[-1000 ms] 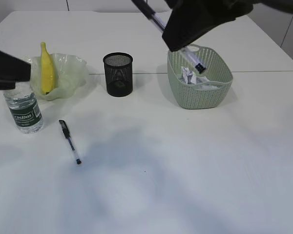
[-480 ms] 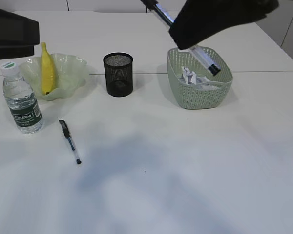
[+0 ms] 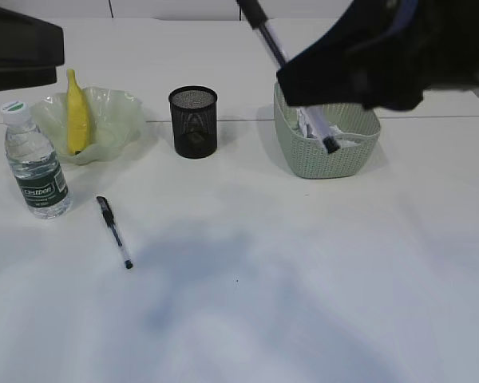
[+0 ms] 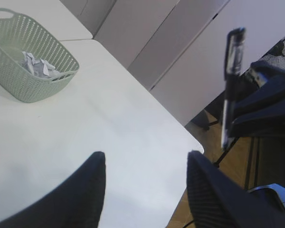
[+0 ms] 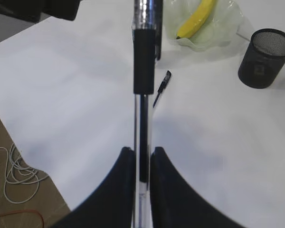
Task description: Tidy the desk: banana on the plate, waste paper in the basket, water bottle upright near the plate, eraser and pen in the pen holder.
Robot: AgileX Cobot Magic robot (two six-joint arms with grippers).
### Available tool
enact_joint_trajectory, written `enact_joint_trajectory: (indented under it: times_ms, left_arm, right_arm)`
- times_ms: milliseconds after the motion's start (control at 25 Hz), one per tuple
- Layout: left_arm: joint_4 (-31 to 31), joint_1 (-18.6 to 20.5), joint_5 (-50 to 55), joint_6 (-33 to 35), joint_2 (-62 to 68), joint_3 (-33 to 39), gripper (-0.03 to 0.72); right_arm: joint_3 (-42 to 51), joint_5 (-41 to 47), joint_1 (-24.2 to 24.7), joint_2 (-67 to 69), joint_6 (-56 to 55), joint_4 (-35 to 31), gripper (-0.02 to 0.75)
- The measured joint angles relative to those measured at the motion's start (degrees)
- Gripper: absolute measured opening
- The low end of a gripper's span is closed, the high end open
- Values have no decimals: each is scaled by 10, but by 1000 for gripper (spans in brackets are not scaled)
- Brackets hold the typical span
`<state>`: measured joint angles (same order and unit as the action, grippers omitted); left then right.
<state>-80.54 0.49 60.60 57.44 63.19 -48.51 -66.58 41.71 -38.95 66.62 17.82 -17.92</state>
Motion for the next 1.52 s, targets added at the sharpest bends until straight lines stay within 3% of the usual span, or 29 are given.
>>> enact_joint_trajectory:
  times_ms: [360, 560, 800, 1200, 1520]
  left_arm:
    - [-16, 0, 1, 56, 0, 0, 391]
    - [-89, 0, 15, 117, 4, 0, 391]
    - [-155, -14, 33, 169, 29, 0, 391]
    - [-193, -135, -32, 258, 49, 0, 391]
    - [-201, -150, -30, 286, 84, 0, 391]
  right_arm:
    - [65, -116, 0, 0, 152, -159, 39]
    - [65, -126, 0, 0, 244, -267, 39]
    - [65, -126, 0, 17, 310, -346, 39]
    - [65, -127, 0, 32, 353, -382, 39]
    - [65, -127, 0, 32, 360, -383, 39]
